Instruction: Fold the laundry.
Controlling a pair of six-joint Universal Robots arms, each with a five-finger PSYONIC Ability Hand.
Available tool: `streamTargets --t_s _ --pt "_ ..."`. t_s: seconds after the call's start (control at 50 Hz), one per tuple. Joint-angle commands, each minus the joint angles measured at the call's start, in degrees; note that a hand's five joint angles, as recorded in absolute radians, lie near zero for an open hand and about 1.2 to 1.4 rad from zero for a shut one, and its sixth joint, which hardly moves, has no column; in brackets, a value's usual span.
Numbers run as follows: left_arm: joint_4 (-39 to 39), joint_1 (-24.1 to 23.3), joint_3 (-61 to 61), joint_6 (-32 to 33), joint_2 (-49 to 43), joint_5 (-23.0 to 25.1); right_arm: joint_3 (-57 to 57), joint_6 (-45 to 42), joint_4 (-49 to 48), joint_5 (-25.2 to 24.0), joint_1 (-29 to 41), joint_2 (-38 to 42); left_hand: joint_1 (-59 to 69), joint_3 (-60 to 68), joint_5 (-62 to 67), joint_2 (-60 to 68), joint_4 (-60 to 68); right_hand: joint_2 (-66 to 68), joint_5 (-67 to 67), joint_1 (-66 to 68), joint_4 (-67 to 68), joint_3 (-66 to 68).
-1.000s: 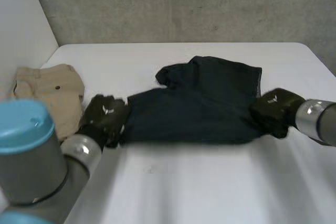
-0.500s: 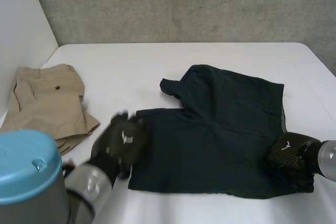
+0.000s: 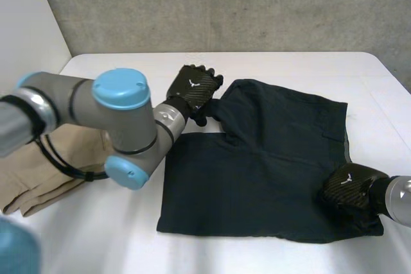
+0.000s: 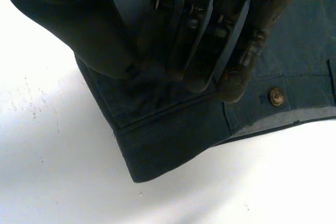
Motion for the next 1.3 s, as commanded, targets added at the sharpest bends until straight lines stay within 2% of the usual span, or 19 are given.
streamTargets --t_s 0.02,0.14,0.22,0.28,0.32,0.38,0.48,0.56,0.7,0.82,0.92,0.94,0.98,1.04,1.16,1.3 --pt "-4.7 0.3 16.5 0.1 -13.7 0.0 0.0 1.2 -1.4 -0.2 0.2 0.1 11.0 9.3 8.9 9.3 9.5 12.7 12.8 23.0 11.8 12.4" --pt "-6.6 0.4 23.0 0.4 -19.3 0.0 0.3 1.3 -1.9 -0.1 0.2 0.1 16.3 14.5 14.1 14.6 14.7 12.7 12.8 23.0 11.8 12.4" --pt "-8.7 0.6 26.7 0.3 -22.2 0.0 0.4 1.3 -2.0 -0.2 0.1 0.2 26.2 24.4 24.0 24.5 24.6 12.7 12.8 23.0 11.8 12.4" --pt "-9.9 0.7 29.2 0.1 -23.4 -0.8 0.4 1.3 -2.2 -0.2 0.1 0.3 50.2 48.4 48.0 48.5 48.6 12.7 12.8 23.0 11.8 12.4" --pt "-10.3 0.7 29.8 0.2 -23.5 -2.1 0.4 1.3 -2.4 -0.2 0.1 0.4 58.8 57.0 56.6 57.1 57.2 12.7 12.8 23.0 11.8 12.4" --pt "-10.3 0.7 30.2 0.4 -23.3 -4.5 0.4 1.3 -2.7 -0.2 0.1 0.5 58.8 57.0 56.6 57.1 57.2 12.7 12.8 23.0 11.8 12.4" --pt "-10.0 1.1 29.8 0.6 -22.9 -12.3 0.4 1.3 -2.7 -0.2 0.1 0.6 58.8 57.0 56.6 57.1 57.2 12.7 12.8 23.0 11.8 12.4" --pt "-10.3 1.9 29.1 0.7 -22.8 -15.3 0.4 1.3 -2.7 -0.2 0.0 0.6 58.8 57.0 56.6 57.1 57.2 12.7 12.8 23.0 11.8 12.4" --pt "-10.8 2.3 23.0 0.8 -18.5 -15.9 0.2 1.3 -3.0 -0.1 -0.2 0.6 58.8 57.0 56.6 57.1 57.2 12.7 12.8 23.0 11.8 12.4" --pt "-7.5 1.7 16.8 0.9 -13.0 -15.8 0.3 1.3 -3.0 -0.1 -0.1 0.6 58.8 57.0 56.6 57.1 57.2 12.7 12.8 23.0 11.8 12.4" --pt "-5.9 1.2 15.2 1.3 -12.3 -15.8 0.3 1.4 -3.1 -0.1 -0.1 0.6 58.8 57.0 56.6 57.1 57.2 12.7 12.8 23.0 11.8 12.4" --pt "-6.0 1.1 15.2 1.9 -12.5 -15.7 0.3 1.4 -3.2 -0.1 0.0 0.6 40.7 38.9 38.5 39.0 39.1 12.7 12.8 23.0 11.8 12.4" --pt "-6.0 1.1 15.1 2.8 -13.1 -15.7 0.2 1.7 -3.3 -0.2 0.0 0.5 16.2 14.5 14.0 14.5 14.7 12.7 12.8 23.0 11.8 12.4" --pt "-6.2 0.8 15.0 5.0 -13.9 -15.8 -0.1 2.9 -4.3 -0.2 0.0 0.5 0.6 -1.1 -1.5 -1.0 -0.9 12.7 12.8 23.0 11.8 12.4" --pt "-6.3 -0.1 13.2 5.5 -12.9 -15.3 -0.9 5.5 -7.0 -0.2 0.0 0.5 -2.4 -4.2 -4.6 -4.1 -4.0 12.7 12.8 23.0 11.8 12.4" --pt "-3.1 0.3 2.3 4.6 -4.0 -13.3 -0.9 6.7 -8.6 -0.1 0.2 0.5 -0.4 -2.2 -2.6 -2.1 -1.9 12.7 12.8 23.0 11.8 12.4"
